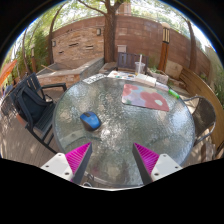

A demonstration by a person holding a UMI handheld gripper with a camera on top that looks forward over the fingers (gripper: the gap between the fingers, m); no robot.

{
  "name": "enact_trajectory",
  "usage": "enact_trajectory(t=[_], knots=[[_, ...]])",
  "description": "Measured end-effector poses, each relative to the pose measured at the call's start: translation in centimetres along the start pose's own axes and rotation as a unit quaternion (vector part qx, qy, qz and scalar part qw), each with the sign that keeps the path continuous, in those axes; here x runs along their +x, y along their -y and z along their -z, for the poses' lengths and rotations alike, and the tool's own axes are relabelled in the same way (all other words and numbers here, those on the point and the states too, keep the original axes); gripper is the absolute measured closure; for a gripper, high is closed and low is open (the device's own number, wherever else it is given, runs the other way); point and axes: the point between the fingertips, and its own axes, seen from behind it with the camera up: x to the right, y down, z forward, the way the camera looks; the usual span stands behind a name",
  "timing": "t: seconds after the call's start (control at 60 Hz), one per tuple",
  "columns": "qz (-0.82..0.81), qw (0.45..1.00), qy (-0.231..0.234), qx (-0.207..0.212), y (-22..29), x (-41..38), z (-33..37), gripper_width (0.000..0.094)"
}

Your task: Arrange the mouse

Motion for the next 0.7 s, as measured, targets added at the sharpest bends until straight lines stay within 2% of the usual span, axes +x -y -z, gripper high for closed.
enact_trajectory(t=[0.067, 0.083, 0.167, 0.183, 0.283, 0.383, 0.5, 0.567, 0.7], knots=[[0.008, 1.0, 0.012, 0.006, 2.3, -1.6, -3.7, 0.0099], [0.009, 1.0, 0.011, 0.007, 0.6, -3.2, -3.0, 0.0096], [0.025, 1.0, 0.014, 0.008, 2.9, -3.9, -7.2, 0.0097], [0.026, 1.0, 0.01, 0.007, 1.5, -5.5, -6.4, 0.0099], [0.034, 0.999, 0.007, 0.003, 3.5, -5.1, -10.6, 0.0098], [0.037, 0.999, 0.006, -0.001, 3.0, -6.2, -11.9, 0.0111], [0.034, 0.999, 0.016, 0.003, 4.8, -6.7, -13.5, 0.0209], [0.039, 0.999, 0.031, 0.003, 4.6, -7.8, -13.1, 0.032], [0.064, 0.997, 0.043, -0.002, 4.9, -7.9, -13.1, 0.0395]])
